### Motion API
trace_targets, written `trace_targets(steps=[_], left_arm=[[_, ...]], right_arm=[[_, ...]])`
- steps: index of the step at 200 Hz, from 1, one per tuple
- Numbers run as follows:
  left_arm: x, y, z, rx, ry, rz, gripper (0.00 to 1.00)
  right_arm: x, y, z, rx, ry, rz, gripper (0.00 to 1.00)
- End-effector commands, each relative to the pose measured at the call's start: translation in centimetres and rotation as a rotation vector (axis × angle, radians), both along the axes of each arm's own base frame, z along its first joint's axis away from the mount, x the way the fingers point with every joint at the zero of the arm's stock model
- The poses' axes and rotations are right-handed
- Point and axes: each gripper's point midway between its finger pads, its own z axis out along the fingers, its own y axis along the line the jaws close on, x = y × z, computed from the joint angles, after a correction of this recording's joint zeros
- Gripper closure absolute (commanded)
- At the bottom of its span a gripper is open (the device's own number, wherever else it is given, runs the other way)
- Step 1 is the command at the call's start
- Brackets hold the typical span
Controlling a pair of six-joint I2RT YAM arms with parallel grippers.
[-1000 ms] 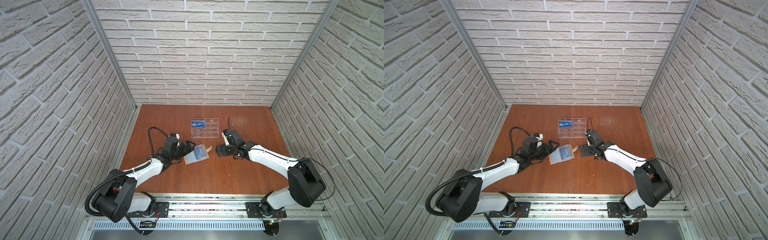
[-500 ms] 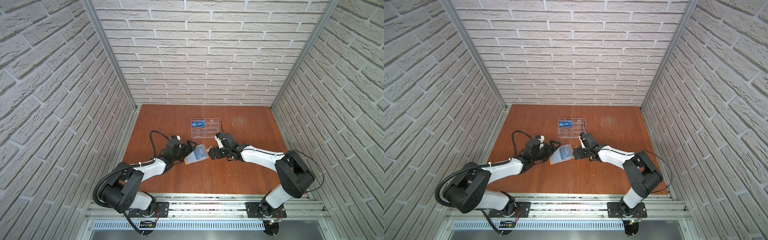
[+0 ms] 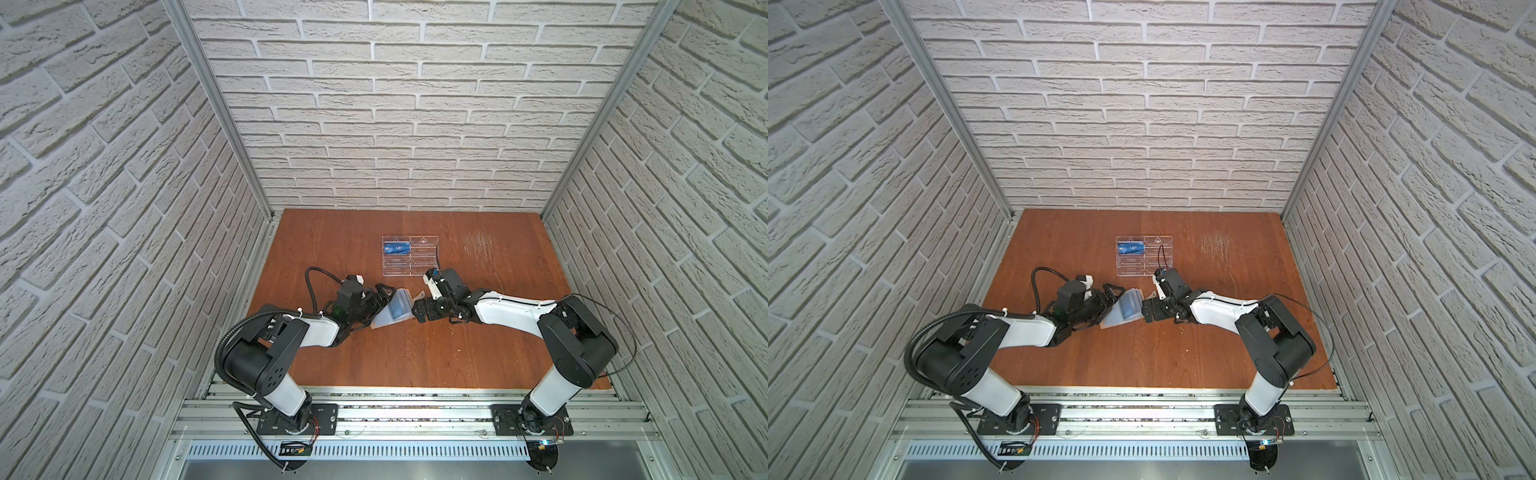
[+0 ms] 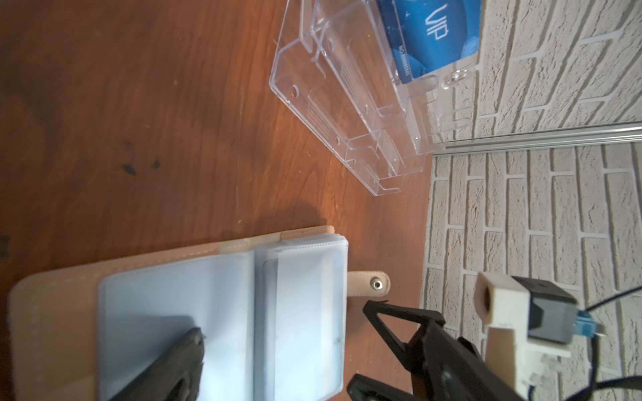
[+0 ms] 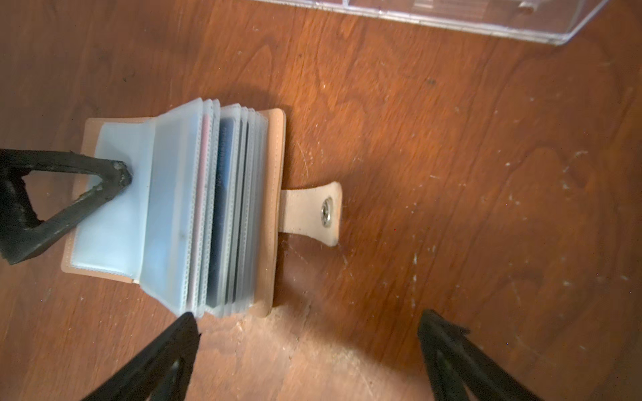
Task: Take the credit cards out of the card holder
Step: Flip over the card slot in the card holder.
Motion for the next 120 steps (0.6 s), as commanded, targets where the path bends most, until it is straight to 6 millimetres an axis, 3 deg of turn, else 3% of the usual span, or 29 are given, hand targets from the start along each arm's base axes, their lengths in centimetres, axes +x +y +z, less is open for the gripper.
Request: trace_targets(steps=[1,120], left_arm=[[-0.66,0.02,-0.85,-0.003,0.005,-0.007,0.02],[-1.14,0.55,-1.69,0.042,0.011,-0.009,0.02]], right_arm=[[0.93,1.34,1.21,0.036,-0.035,0.019,0.0],[1.0,1.61,1.07,0.037,-0.026,0.025,0.0]])
